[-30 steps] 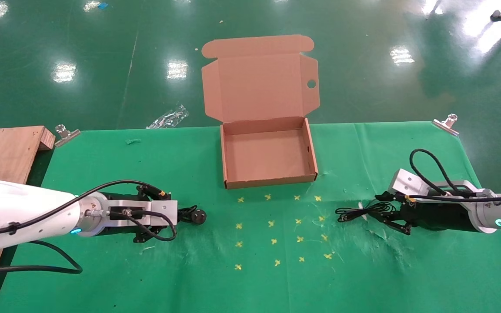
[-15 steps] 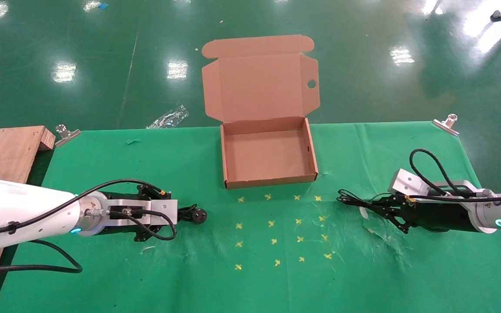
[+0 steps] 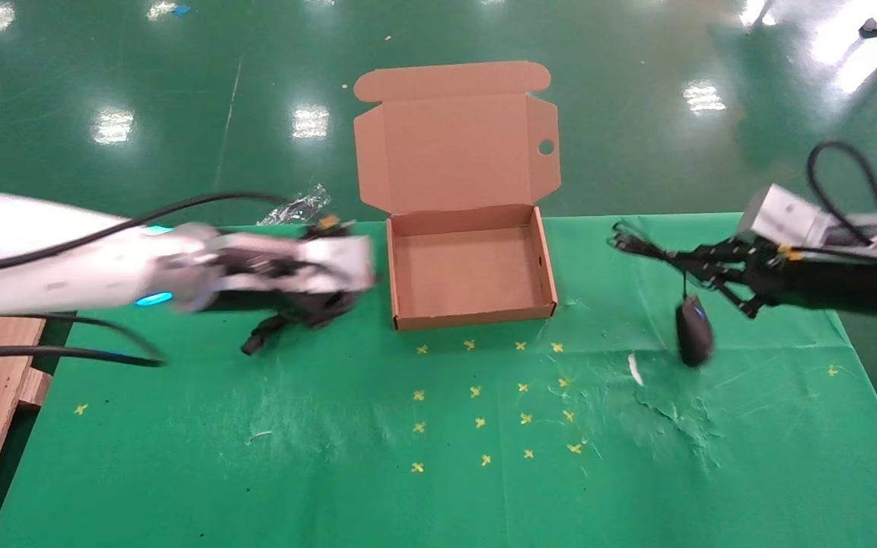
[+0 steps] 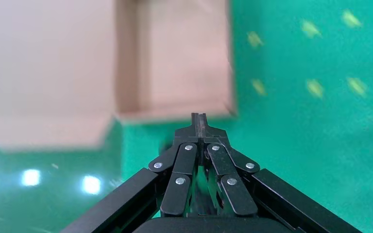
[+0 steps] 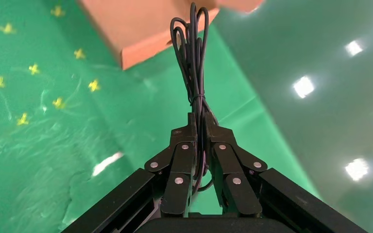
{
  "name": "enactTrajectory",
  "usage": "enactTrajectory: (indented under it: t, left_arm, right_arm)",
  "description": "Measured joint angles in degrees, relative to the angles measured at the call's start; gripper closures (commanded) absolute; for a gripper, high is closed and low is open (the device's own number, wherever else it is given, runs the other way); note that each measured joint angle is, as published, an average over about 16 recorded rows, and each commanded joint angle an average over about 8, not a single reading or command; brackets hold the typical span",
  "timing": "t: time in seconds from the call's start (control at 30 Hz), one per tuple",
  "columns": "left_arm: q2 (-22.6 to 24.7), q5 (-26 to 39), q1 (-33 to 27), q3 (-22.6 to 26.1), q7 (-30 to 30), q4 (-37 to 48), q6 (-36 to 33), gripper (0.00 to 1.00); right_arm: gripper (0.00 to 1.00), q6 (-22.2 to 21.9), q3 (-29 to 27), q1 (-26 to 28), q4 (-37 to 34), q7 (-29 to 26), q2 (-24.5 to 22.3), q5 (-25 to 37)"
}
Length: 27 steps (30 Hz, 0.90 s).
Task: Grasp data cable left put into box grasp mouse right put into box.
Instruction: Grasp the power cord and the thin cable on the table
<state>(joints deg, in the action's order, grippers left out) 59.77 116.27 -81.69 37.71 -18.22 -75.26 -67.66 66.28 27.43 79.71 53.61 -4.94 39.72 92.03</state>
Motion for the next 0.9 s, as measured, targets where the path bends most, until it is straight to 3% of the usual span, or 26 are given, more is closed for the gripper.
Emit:
enactTrajectory:
  t: [0.17, 0.33, 0.37, 0.6, 0.63, 0.9]
  left_arm:
    - [3.2, 3.4, -0.8, 0.8, -0.9, 2.0, 2.6, 1.0]
    - [3.2, 6.5, -0.5, 1.0, -1.7, 4.1, 4.4, 1.0]
    - [2.8, 6.9, -0.4, 1.0, -1.9, 4.6, 4.6, 0.94]
    - [0.9, 10.9, 0.5, 0.9, -3.3, 8.3, 6.5, 0.07]
    - [0.9, 11.6, 0.5, 0.9, -3.6, 8.9, 6.9, 0.0]
    - [3.2, 16.9, -0.7, 1.6, -6.4, 15.1, 8.4, 0.0]
  right_arm:
    - [1.0, -0.7, -0.8, -1.9, 10.1, -7.3, -4.5, 0.9]
    - [1.0, -2.5, -1.2, -5.0, 17.8, -13.5, -7.9, 1.9]
    - [1.0, -2.8, -1.3, -5.6, 18.9, -14.5, -8.3, 2.0]
    - [1.0, -5.5, -1.3, -8.7, 22.7, -17.8, -8.6, 2.7]
    - [1.0, -5.7, -1.2, -8.8, 22.8, -17.8, -8.4, 2.8]
    - [1.0, -6.1, -0.9, -8.8, 23.0, -17.7, -7.3, 3.1]
